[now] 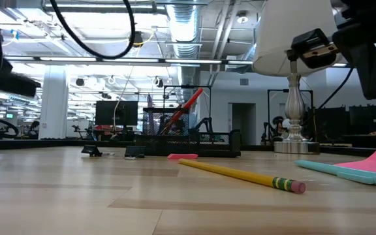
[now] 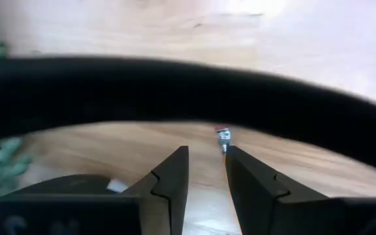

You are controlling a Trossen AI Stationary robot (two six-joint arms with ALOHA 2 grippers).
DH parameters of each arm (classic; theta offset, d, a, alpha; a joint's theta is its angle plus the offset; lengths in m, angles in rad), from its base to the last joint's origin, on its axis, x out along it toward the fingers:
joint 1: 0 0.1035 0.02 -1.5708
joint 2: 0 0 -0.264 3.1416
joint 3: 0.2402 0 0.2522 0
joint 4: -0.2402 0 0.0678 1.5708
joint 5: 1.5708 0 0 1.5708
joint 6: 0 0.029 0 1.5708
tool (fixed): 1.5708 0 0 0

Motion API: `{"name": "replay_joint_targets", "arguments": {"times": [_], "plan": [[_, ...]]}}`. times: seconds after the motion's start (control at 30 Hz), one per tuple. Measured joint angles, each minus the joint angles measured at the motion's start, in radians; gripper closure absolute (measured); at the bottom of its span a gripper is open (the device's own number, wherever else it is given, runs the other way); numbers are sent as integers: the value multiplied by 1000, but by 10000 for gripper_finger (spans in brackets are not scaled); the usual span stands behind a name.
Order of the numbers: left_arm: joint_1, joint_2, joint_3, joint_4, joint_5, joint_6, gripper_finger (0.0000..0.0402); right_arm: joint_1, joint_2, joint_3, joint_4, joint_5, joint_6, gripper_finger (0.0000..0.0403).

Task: Pick and place office supplies into organizer
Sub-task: Put the yellow pencil into the top left compartment of the black desk organizer

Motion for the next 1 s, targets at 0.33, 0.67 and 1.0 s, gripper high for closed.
{"name": "replay_joint_targets", "arguments": {"times": [0.33,0.67,1.0], "plan": [[11,13,-1,-14,-47,0,306,-6,0,0,2,0,0,401],[34,13,-1,-9,-112,47,306,-41,0,0,3,1,-5,401],[58,7,34,37,-238,99,306,-65,0,0,4,1,-8,401]]}}
